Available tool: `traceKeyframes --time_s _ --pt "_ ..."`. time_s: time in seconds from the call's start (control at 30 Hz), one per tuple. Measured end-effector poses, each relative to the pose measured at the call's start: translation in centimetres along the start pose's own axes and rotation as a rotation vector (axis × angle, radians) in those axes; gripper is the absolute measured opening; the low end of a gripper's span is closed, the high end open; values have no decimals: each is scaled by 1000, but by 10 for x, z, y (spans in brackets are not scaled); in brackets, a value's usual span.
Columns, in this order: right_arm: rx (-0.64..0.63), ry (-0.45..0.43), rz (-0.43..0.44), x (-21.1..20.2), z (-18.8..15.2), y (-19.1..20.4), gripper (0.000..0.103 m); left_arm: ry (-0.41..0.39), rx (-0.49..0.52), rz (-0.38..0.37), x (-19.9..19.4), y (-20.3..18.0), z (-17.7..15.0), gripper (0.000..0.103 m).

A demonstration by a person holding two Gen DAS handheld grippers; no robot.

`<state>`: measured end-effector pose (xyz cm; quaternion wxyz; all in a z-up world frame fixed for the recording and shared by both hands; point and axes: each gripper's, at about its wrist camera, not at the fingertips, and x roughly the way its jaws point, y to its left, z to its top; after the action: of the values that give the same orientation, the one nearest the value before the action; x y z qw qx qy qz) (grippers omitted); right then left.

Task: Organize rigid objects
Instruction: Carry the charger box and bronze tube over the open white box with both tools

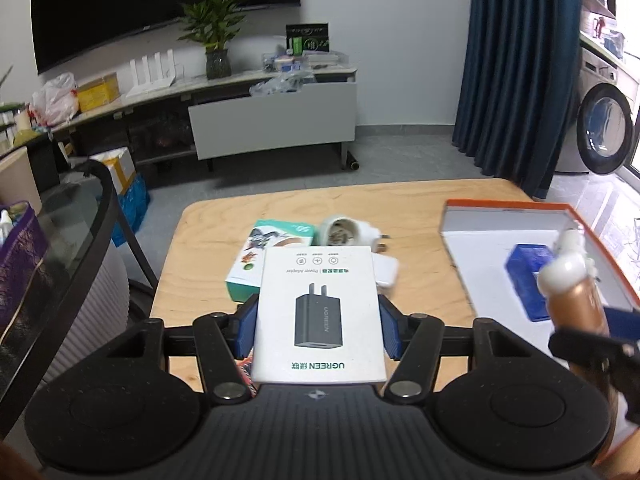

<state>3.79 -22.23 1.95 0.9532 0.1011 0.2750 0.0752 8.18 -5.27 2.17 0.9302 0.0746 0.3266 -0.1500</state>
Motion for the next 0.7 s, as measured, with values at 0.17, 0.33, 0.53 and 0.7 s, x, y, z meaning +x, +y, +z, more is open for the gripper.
traceKeyframes --time_s 0.17,0.33,0.53,0.7 --pt "38 -31 -67 -26 1 -23 46 -27 -6 -59 -18 -31 1 60" --pt "69 -66 -155 -53 1 -52 46 -22 -33 -131 -26 -68 -4 60" --pt "79 -101 -265 -79 0 -83 46 -11 9 -186 -26 -116 -5 60" --pt "114 -116 -294 -93 -3 -104 46 -18 28 -197 -21 -140 -4 60"
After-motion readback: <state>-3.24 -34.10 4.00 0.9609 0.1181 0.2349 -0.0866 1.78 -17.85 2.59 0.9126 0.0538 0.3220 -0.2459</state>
